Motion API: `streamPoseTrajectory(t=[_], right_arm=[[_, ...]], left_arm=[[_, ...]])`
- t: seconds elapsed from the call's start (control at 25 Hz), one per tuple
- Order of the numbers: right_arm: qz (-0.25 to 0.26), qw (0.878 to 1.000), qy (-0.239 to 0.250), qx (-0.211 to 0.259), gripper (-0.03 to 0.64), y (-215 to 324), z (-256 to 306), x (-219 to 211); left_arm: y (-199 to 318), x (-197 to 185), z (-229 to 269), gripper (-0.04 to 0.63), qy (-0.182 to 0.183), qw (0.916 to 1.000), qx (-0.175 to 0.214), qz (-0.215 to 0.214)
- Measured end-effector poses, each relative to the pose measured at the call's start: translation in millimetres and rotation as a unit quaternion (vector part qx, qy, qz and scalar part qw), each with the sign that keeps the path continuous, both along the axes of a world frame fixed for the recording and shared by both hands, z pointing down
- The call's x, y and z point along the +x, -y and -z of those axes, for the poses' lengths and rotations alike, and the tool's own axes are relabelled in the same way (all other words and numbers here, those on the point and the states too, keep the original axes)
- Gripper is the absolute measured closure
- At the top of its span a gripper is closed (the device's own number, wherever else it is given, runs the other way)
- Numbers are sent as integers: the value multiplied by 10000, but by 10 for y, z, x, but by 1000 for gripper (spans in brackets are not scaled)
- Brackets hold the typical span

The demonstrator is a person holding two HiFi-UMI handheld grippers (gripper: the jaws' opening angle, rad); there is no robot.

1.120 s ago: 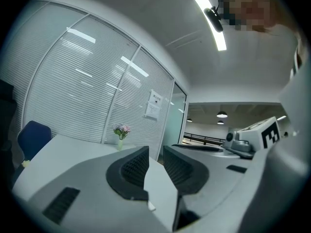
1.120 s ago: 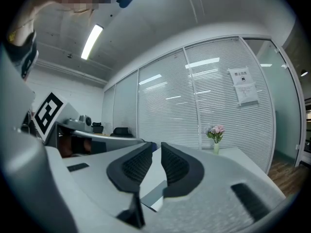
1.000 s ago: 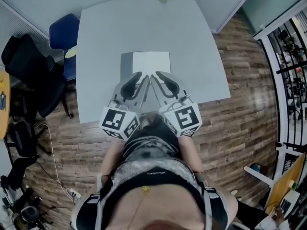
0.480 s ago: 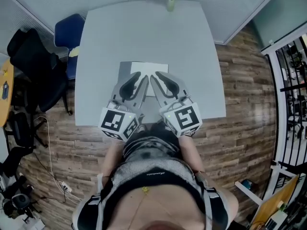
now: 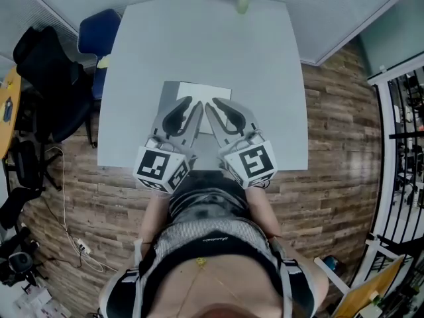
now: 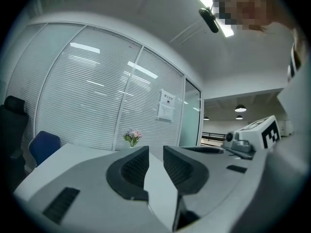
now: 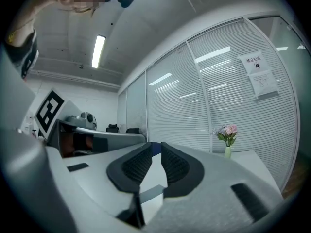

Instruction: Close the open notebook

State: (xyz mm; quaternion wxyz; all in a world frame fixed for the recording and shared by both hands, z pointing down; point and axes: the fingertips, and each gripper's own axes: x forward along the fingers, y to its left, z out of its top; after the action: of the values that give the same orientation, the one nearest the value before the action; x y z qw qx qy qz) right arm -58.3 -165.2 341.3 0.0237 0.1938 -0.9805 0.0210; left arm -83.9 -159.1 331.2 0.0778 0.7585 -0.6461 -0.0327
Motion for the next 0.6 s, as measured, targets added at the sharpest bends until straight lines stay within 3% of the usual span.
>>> streamPoseTrajectory(t=[0.6], right_arm=[[-477, 9989, 7, 13, 558, 124, 43, -4]], left_arm=[[170, 6, 66, 529, -23, 9987, 13, -517]])
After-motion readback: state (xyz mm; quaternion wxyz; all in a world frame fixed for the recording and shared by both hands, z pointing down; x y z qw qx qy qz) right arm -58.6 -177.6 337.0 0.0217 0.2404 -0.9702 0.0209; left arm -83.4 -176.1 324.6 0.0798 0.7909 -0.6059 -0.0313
